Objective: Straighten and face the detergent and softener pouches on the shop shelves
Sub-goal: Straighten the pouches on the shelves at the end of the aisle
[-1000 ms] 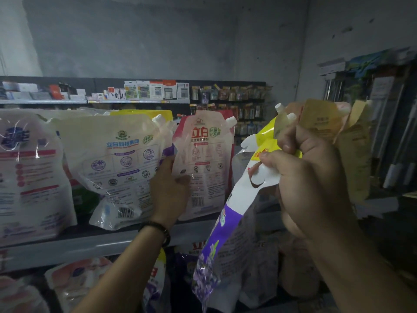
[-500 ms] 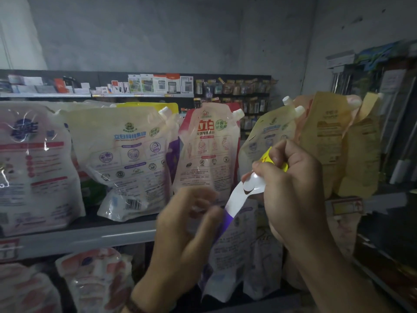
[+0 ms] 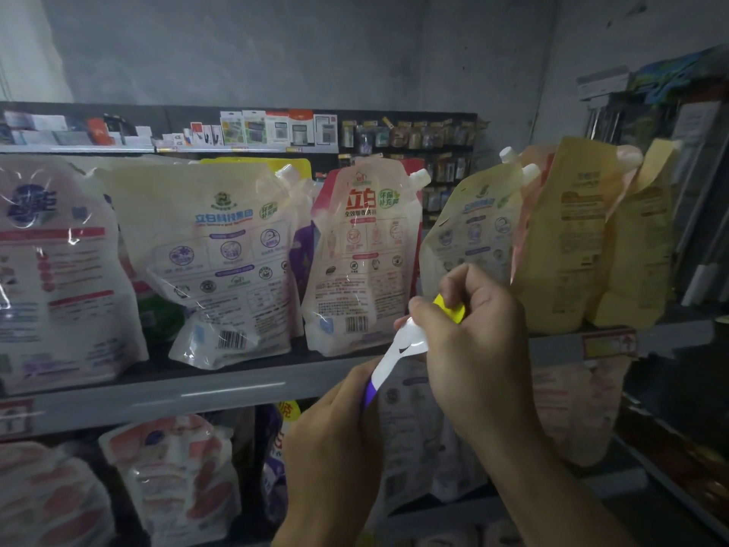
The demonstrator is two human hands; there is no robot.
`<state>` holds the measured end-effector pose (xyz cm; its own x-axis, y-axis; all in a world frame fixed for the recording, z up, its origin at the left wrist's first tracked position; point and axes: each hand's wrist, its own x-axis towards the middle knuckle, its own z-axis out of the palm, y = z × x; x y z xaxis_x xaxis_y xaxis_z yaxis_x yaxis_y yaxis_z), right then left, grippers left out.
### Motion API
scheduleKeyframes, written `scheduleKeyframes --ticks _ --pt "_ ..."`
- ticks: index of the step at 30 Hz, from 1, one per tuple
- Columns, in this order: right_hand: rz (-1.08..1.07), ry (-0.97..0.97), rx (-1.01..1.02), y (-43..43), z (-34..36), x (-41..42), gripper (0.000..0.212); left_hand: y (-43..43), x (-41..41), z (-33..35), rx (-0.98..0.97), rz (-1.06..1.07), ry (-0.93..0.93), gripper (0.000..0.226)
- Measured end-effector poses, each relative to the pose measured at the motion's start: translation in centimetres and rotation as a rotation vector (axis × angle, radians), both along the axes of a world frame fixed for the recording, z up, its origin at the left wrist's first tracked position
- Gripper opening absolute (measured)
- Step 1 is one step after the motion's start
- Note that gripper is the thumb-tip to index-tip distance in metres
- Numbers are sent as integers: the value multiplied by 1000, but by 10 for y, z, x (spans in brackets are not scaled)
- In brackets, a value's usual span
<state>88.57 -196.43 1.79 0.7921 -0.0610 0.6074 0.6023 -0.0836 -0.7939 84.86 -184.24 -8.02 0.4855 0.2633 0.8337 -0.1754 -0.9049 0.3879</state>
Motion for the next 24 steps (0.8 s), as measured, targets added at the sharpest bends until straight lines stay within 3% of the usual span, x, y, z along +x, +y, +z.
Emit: scheduleKeyframes --ticks 6,11,14,19,24 --pt "172 38 -40 0 -7 -6 18 1 4 -20 -125 -52 -33 30" --pt "269 63 50 -22 -16 -10 34 6 5 -37 -250 -49 -35 36" --pt "194 136 116 -37 -35 3 19 9 6 -46 -256 -35 -54 29" --pt "71 330 -33 -57 -80 39 11 9 1 -52 -310 -67 -86 29" --pt "219 525 -68 -57 -115 61 11 10 0 -63 -324 -77 -96 26"
